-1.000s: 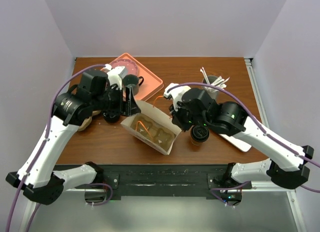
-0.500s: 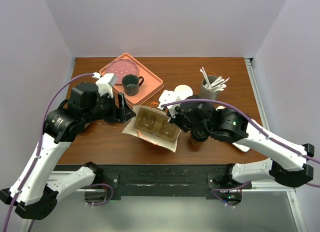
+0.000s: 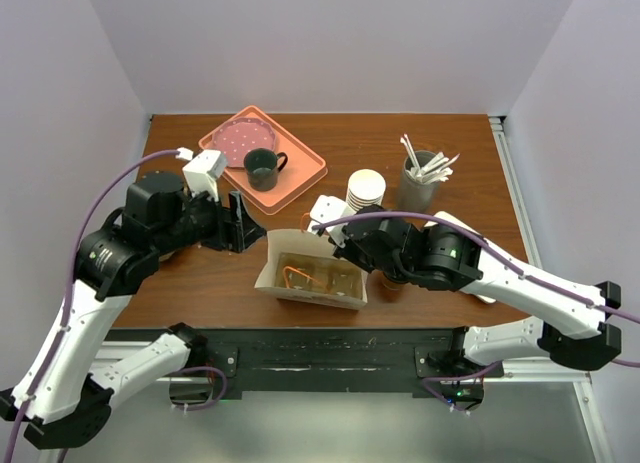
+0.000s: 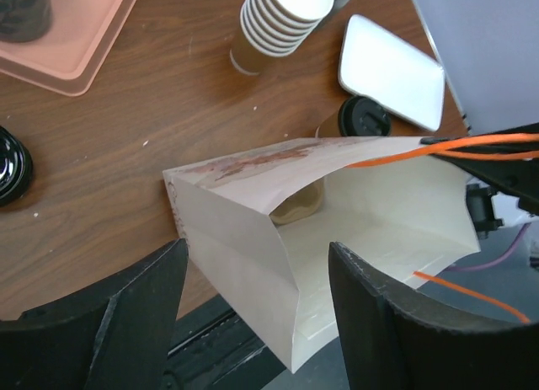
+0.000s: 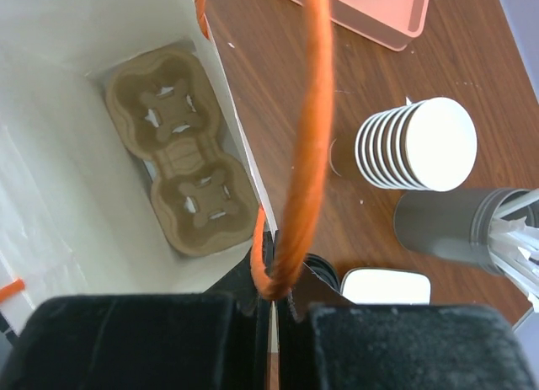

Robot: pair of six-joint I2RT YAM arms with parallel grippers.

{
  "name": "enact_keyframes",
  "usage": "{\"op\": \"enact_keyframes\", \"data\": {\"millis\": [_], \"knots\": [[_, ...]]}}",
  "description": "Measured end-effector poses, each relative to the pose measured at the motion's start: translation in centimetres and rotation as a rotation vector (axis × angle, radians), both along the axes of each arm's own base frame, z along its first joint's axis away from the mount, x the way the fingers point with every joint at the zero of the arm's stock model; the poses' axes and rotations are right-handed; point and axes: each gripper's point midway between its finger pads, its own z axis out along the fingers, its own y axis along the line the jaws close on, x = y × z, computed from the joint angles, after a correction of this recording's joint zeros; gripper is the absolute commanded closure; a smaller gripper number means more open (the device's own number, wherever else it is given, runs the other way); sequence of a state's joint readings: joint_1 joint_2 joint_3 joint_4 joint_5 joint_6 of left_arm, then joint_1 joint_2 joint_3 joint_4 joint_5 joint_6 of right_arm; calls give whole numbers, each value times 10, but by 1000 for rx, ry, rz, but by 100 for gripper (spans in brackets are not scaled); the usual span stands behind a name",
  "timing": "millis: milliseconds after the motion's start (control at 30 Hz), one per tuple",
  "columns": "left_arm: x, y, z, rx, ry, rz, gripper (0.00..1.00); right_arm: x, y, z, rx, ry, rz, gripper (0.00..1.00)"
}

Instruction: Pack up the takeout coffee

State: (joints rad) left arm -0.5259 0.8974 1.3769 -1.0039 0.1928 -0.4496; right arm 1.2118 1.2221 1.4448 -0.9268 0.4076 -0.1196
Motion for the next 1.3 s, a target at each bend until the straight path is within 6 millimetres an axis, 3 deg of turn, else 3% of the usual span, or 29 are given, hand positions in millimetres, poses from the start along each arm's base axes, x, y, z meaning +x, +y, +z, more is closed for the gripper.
{"op": "enact_keyframes", "data": {"millis": [233,533,800,1000,1100,1133,1233,1300], "knots": [[10,-4,-30,92,111,-14,29,9,7,-4,-18,-26,-29,100],[9,-3,-53,125,171,-8,34,12,11,-3,-13,-33,-36,100],[25,-13,-69,159,226,-12,44,12,14,1,5,-31,-38,100],[20,-12,-66,162,233,-17,48,12,16,10,48,-24,-61,100],[17,-11,-62,153,222,-14,59,12,18,12,68,-19,-68,100],[16,-10,-62,149,218,-13,74,11,18,12,72,-16,-68,95],[13,-9,-63,144,221,-9,95,11,22,13,96,-9,-72,84],[14,-9,-64,143,225,-4,100,11,24,14,118,0,-80,72]]}}
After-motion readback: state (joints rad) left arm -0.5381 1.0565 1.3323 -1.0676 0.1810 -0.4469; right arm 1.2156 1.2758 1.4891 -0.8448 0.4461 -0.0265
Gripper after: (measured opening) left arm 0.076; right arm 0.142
